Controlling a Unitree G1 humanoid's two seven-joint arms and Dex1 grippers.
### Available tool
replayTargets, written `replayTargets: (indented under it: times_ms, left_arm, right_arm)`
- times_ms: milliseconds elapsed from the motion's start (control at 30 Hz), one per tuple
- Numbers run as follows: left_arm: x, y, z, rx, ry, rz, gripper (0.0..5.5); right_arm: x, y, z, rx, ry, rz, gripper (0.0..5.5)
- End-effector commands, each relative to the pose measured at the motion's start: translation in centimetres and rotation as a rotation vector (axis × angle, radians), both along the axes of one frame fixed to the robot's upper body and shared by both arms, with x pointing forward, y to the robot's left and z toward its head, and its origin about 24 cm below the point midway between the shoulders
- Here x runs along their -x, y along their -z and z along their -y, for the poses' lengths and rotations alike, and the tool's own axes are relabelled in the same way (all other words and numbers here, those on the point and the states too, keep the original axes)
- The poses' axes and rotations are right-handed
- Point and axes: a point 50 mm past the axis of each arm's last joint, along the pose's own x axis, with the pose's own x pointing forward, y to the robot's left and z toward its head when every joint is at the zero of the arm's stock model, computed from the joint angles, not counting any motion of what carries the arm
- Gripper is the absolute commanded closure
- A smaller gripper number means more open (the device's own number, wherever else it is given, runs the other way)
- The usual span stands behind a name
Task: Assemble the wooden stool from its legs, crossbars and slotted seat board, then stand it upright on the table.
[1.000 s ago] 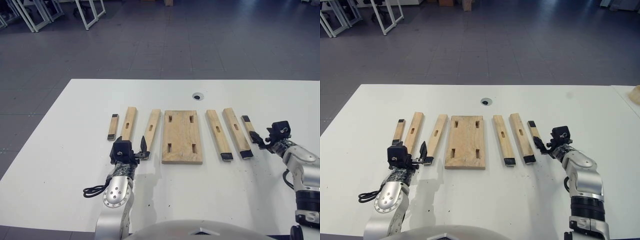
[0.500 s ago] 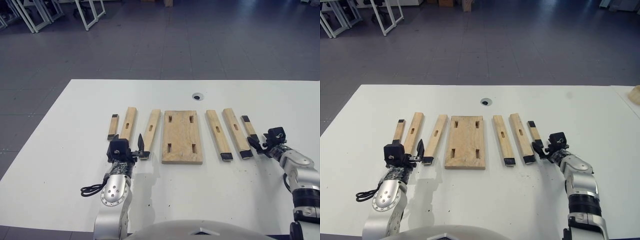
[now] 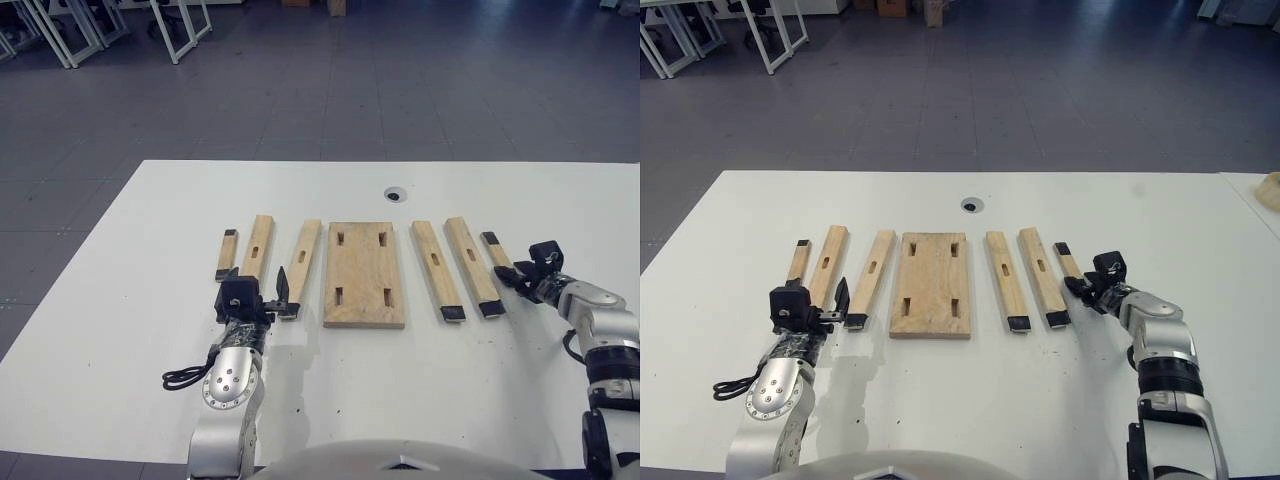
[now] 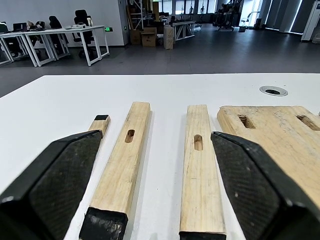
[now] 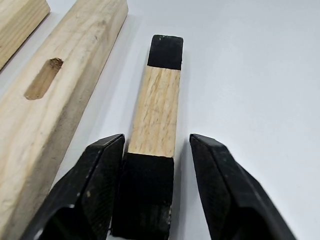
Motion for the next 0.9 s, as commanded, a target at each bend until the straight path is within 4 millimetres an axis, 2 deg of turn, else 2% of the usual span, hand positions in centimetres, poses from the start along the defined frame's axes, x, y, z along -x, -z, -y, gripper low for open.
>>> replayTargets:
  times_ms: [33,133,233,300,367,467,500,567,600,667,767,900]
  left_arm:
    - [-0.5,-0.1,-0.1,-0.013,0.004,0.011,1.45]
    - [-0.6,-0.1,-0.2,-0.012,0.007,0.009,1.45]
    - [-0.8,0.7,-0.1,0.027,0.054,-0.038,1.45]
    - [-1.4,1.0,-0.3,0.11,0.104,-0.064,1.45]
    - [-2.6,0.3,-0.9,0.189,0.156,-0.053,1.45]
    - [-5.6,-2.6,-2.0,0.262,0.239,-0.039,1.45]
    - [-6.7,-3.1,-2.0,0.428,0.26,-0.088,1.45]
    - [-8.0,-3.7,-1.1,0.78,0.38,-0.171,1.45]
    - [-8.3,-3.8,-0.8,0.894,0.434,-0.2,1.45]
    - [-8.8,-3.6,-0.6,1.002,0.468,-0.257,1.45]
    - [-9.4,-4.0,-0.2,1.142,0.52,-0.307,1.45]
    - [-9.3,-5.5,0.4,1.246,0.629,-0.297,1.45]
  right_arm:
    - [5.6,7.0,-1.0,-0.035,0.026,-0.383,3.9]
    - [6.0,7.6,-0.8,-0.019,0.053,-0.386,4.21]
    - [5.2,7.0,0.7,0.089,0.188,-0.28,4.21]
    - [3.3,4.6,1.8,0.19,0.251,-0.111,4.21]
    - [0.8,0.8,1.2,0.237,0.211,0.107,4.21]
    - [-1.5,-5.2,-2.4,0.214,0.09,0.43,4.21]
    - [-1.6,-6.3,-5.0,0.169,0.002,0.509,4.21]
    - [-0.7,-6.7,-9.7,0.085,-0.164,0.582,4.21]
    - [0.0,-6.4,-11.6,0.055,-0.239,0.593,4.21]
    - [1.1,-6.1,-14.4,0.0,-0.334,0.598,4.22]
    - [1.6,-6.2,-16.9,-0.044,-0.426,0.614,4.22]
    - [1.6,-7.2,-18.0,-0.085,-0.428,0.644,4.22]
